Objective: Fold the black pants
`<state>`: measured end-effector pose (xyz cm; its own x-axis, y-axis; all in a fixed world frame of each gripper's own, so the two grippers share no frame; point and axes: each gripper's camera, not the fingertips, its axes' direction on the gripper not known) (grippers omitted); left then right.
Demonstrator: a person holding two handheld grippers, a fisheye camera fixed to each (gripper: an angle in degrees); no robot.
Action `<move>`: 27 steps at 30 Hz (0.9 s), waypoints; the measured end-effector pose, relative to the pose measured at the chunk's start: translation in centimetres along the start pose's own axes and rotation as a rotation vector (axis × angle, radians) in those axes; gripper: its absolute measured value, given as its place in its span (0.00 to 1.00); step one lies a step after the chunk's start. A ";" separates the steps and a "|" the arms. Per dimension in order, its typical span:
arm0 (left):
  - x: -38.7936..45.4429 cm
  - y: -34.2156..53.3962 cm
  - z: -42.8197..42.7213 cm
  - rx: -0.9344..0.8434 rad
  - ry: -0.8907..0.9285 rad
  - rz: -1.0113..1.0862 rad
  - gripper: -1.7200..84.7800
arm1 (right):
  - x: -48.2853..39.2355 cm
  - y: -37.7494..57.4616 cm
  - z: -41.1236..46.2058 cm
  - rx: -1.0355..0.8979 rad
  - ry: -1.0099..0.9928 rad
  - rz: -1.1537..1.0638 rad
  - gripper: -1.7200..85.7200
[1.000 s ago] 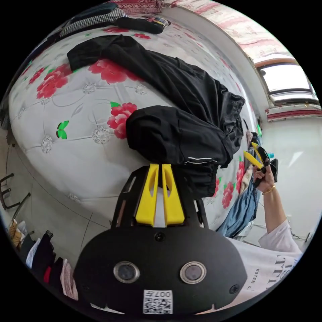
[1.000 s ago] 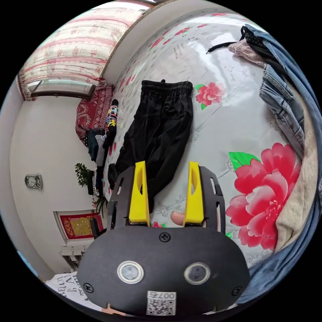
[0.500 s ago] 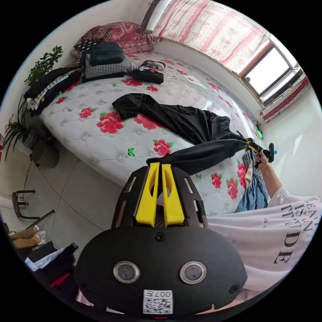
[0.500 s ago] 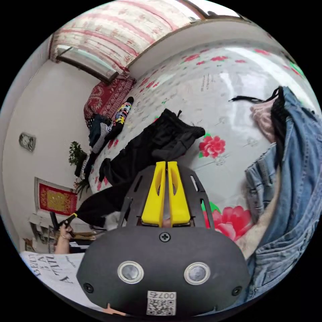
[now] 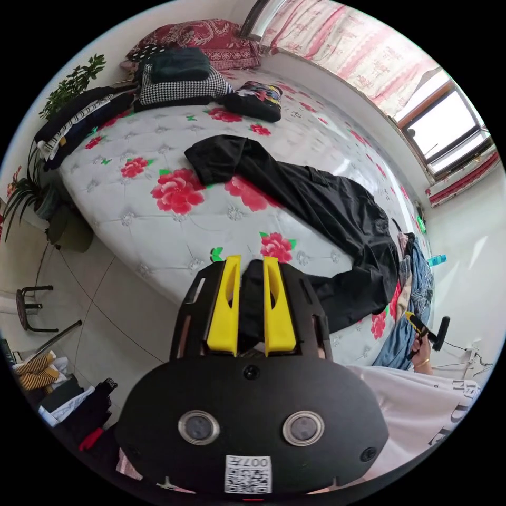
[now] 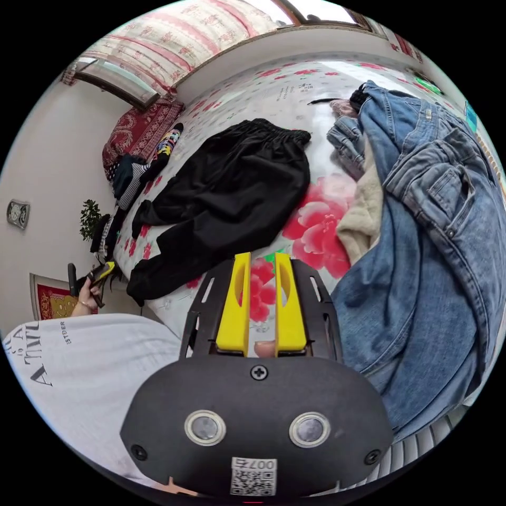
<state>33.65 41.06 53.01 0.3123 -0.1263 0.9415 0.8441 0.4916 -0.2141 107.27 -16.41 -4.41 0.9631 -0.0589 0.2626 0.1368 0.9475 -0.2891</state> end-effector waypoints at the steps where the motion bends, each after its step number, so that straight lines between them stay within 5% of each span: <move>1: -0.6 -1.8 0.5 -0.010 0.007 0.000 0.13 | -1.4 0.7 1.0 -0.032 -0.001 -0.011 0.06; 17: -5.0 -17.9 10.7 -0.241 -0.071 0.029 0.20 | -19.4 -1.6 13.0 -0.313 0.024 -0.236 0.07; 21: -6.5 -19.5 11.7 -0.238 -0.182 -0.001 0.11 | -20.5 -2.3 14.1 -0.330 0.029 -0.211 0.08; 27: -8.9 -21.3 10.5 -0.226 -0.070 0.075 0.04 | -19.3 -3.3 14.1 -0.315 0.017 -0.103 0.08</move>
<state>8.33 40.71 51.94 0.3532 -0.0331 0.9349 0.8984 0.2907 -0.3291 84.92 -14.01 4.45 0.9438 -0.1568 0.2908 0.2959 0.7929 -0.5328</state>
